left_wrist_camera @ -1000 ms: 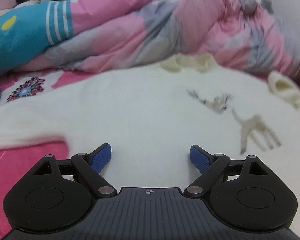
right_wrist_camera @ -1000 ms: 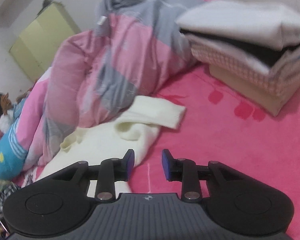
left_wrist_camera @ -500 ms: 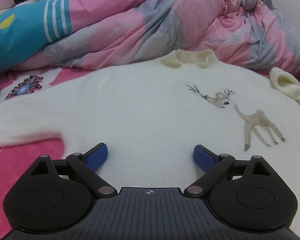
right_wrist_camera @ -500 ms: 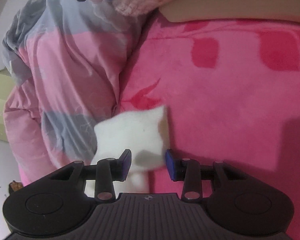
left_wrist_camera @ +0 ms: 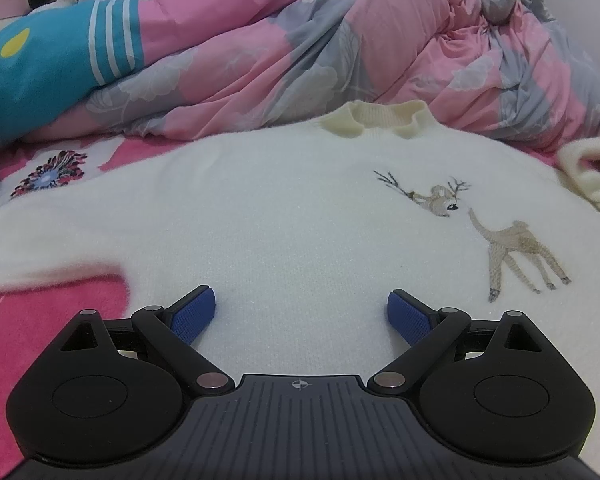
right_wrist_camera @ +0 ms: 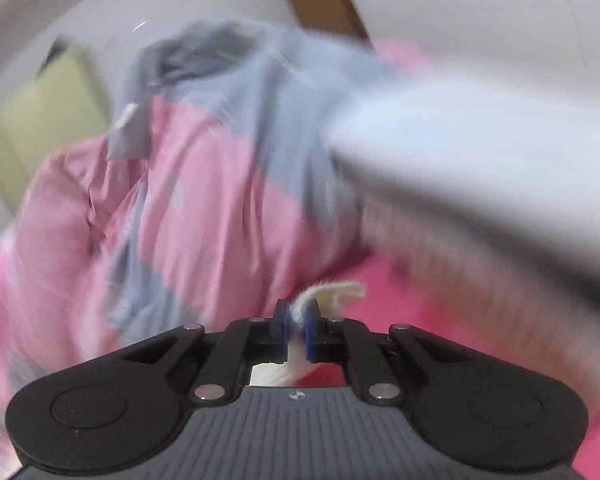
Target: Fold clothes
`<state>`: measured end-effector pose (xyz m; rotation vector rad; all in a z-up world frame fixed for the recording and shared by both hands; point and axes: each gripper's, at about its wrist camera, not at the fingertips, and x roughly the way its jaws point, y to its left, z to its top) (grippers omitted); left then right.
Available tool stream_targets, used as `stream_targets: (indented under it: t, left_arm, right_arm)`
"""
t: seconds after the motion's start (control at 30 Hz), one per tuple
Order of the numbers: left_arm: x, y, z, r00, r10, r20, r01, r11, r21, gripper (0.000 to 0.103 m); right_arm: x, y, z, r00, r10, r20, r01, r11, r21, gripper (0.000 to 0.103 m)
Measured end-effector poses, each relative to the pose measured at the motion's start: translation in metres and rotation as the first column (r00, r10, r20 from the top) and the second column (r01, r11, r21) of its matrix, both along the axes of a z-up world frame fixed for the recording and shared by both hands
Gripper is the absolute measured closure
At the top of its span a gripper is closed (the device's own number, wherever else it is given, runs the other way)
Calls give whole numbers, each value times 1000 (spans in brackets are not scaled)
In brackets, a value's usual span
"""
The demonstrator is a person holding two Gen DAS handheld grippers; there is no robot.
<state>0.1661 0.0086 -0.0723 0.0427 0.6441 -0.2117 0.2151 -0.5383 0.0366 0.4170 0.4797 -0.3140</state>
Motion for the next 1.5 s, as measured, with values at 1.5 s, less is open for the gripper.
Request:
stream_targets:
  t: [1.5]
  left_arm:
    - [0, 1, 1, 1000, 1, -4, -1, 1000, -9, 8]
  right_arm:
    - [-84, 46, 104, 961, -259, -96, 151, 783, -603, 70]
